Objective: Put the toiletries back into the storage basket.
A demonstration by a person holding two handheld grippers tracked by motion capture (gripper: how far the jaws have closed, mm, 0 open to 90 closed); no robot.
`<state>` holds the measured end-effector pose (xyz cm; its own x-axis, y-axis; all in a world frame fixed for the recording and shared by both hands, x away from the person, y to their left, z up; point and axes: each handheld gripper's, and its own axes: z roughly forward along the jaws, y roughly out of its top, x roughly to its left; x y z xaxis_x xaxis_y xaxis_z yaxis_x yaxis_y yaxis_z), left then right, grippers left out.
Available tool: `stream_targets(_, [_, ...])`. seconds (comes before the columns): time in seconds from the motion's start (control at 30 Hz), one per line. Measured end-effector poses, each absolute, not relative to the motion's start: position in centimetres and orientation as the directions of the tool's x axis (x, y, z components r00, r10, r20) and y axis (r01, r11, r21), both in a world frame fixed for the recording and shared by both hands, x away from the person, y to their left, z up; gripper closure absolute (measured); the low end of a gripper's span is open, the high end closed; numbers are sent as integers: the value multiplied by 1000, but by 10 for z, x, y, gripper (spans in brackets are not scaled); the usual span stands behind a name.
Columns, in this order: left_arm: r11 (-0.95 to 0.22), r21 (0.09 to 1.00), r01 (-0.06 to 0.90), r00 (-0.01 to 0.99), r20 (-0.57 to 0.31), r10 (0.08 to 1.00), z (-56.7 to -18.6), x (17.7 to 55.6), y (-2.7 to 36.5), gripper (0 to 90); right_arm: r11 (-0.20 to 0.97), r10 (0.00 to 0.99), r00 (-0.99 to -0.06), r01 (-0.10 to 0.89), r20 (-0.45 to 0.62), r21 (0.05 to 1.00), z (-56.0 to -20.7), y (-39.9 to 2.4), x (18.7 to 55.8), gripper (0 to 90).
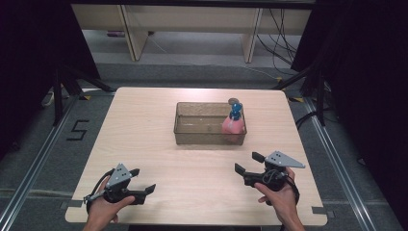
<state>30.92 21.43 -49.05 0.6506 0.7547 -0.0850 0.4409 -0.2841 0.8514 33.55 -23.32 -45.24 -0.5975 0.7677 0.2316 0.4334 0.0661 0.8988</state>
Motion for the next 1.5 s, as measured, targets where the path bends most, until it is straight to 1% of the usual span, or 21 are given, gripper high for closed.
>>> stream_targets(0.03, [-290, 848, 443, 649, -80, 757, -490, 309, 215, 159, 94, 768, -611, 408, 195, 908, -453, -236, 337, 163])
stream_targets(0.17, [-302, 846, 439, 658, -73, 750, -490, 309, 215, 158, 70, 769, -595, 439, 232, 896, -454, -236, 332, 163])
stream_targets(0.2, [-302, 846, 439, 658, -73, 750, -490, 310, 215, 159, 87, 767, -608, 415, 205, 906, -454, -238, 334, 163])
stream_targets(0.23, [-301, 847, 439, 657, -74, 750, -490, 309, 215, 159, 70, 773, -592, 440, 230, 895, -454, -237, 331, 163])
stream_targets(0.27, [-285, 852, 440, 653, -85, 752, -491, 309, 214, 158, 93, 774, -604, 407, 191, 909, -455, -239, 333, 164])
stream_targets(0.33, [-296, 847, 442, 652, -77, 754, -490, 309, 215, 159, 82, 776, -591, 442, 221, 893, -455, -239, 329, 163])
stream_targets(0.37, [-289, 849, 442, 651, -82, 755, -490, 309, 214, 158, 92, 770, -606, 418, 202, 904, -456, -240, 330, 163])
stream_targets(0.43, [-291, 849, 441, 652, -80, 754, -490, 309, 214, 159, 76, 769, -599, 433, 223, 898, -457, -239, 328, 163])
stream_targets(0.47, [-294, 849, 439, 654, -77, 753, -490, 309, 214, 158, 94, 773, -603, 419, 199, 903, -457, -241, 329, 163])
stream_targets(0.53, [-309, 844, 439, 657, -67, 751, -490, 309, 215, 159, 78, 769, -600, 430, 220, 900, -456, -241, 326, 160])
stream_targets(0.63, [-304, 844, 441, 654, -70, 753, -490, 309, 215, 158, 92, 773, -603, 414, 198, 906, -456, -245, 325, 155])
stream_targets(0.73, [-288, 851, 440, 652, -82, 753, -490, 309, 214, 158, 70, 768, -606, 402, 208, 913, -457, -246, 324, 156])
stream_targets(0.77, [-305, 846, 439, 657, -70, 751, -490, 309, 216, 158, 58, 766, -602, 412, 224, 909, -457, -246, 323, 156])
stream_targets(0.83, [-285, 852, 440, 649, -83, 756, -490, 309, 215, 158, 56, 773, -593, 416, 224, 908, -457, -248, 321, 155])
stream_targets(0.97, [-297, 848, 438, 653, -74, 754, -490, 309, 216, 158, 77, 775, -597, 414, 207, 907, -458, -252, 319, 155])
stream_targets(1.0, [-296, 848, 439, 652, -74, 754, -490, 309, 216, 159, 55, 772, -591, 428, 233, 902, -459, -251, 317, 156])
stream_targets(1.27, [-286, 851, 440, 651, -82, 755, -490, 309, 215, 158, 92, 780, -594, 420, 197, 903, -463, -255, 313, 155])
stream_targets(1.3, [-298, 847, 440, 654, -74, 753, -490, 309, 215, 158, 75, 775, -591, 437, 224, 896, -463, -255, 310, 156])
stream_targets(1.37, [-286, 851, 439, 651, -82, 755, -491, 309, 214, 158, 96, 778, -600, 409, 188, 908, -464, -256, 310, 155])
stream_targets(1.4, [-298, 848, 439, 654, -74, 753, -490, 309, 215, 159, 90, 772, -598, 437, 214, 895, -464, -256, 309, 156])
stream_targets(1.5, [-298, 847, 440, 652, -74, 754, -490, 309, 215, 158, 98, 774, -602, 420, 196, 903, -465, -256, 307, 156])
